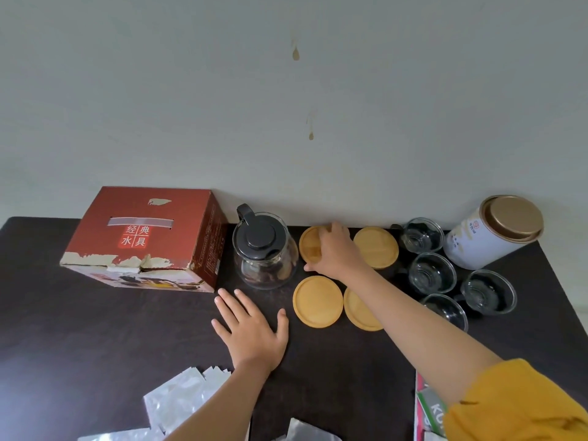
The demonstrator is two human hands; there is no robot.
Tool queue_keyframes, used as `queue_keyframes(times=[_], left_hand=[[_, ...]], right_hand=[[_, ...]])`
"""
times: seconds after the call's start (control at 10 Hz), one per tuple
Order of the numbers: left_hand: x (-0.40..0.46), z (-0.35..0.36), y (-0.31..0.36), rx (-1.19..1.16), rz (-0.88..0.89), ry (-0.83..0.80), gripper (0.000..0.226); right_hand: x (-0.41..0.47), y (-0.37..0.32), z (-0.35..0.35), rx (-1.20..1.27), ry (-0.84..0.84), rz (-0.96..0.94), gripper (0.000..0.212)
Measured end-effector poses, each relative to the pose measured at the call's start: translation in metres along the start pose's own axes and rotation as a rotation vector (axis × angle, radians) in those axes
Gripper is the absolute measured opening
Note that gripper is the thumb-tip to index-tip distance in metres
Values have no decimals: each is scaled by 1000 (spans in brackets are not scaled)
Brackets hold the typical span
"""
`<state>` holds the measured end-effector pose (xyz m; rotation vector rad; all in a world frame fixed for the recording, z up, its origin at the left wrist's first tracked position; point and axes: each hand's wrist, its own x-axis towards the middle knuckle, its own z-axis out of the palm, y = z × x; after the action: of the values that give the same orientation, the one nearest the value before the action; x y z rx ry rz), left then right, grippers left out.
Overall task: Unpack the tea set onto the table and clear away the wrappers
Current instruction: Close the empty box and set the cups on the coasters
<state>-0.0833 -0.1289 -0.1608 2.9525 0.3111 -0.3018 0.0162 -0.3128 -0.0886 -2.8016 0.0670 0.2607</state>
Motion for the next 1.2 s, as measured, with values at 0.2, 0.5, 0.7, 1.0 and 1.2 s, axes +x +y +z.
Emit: queue_keyframes(times=[0.2, 0.5, 0.7, 1.0, 1.2], left_hand=[[1, 0, -1, 2, 1, 1, 97], [0, 1, -2, -6, 5, 8, 98], [0, 0, -1, -15, 11, 14, 99], [0, 0, 0, -3, 6, 11, 99], [0, 0, -1, -1, 4, 16, 99]], right_hand=[[0, 5, 4, 41, 4, 26, 70], [-29, 39, -12, 78, 128, 51, 57], [-46, 86, -53, 16, 281, 269, 51], [-30, 118, -65, -56, 109, 532, 80], [-25, 123, -58, 19, 130, 556, 79]])
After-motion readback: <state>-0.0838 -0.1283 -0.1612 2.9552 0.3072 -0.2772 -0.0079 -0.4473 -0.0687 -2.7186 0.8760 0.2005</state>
